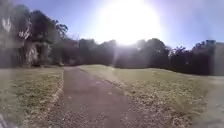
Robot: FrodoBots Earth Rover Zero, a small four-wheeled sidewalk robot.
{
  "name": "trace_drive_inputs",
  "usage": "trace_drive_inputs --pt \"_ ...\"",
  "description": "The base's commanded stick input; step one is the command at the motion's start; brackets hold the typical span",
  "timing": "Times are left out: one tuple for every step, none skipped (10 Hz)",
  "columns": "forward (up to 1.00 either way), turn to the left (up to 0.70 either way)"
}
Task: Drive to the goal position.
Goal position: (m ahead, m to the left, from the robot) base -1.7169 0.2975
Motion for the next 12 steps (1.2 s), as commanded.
trace_drive_inputs --pt "0.5 0.0" --pt "0.5 0.0" --pt "0.5 0.0" --pt "0.5 0.0" --pt "0.5 0.0" --pt "0.5 0.0" --pt "0.5 0.0" --pt "0.5 0.0" --pt "0.5 0.0" --pt "0.5 0.0" --pt "0.5 0.0" --pt "0.5 0.24"
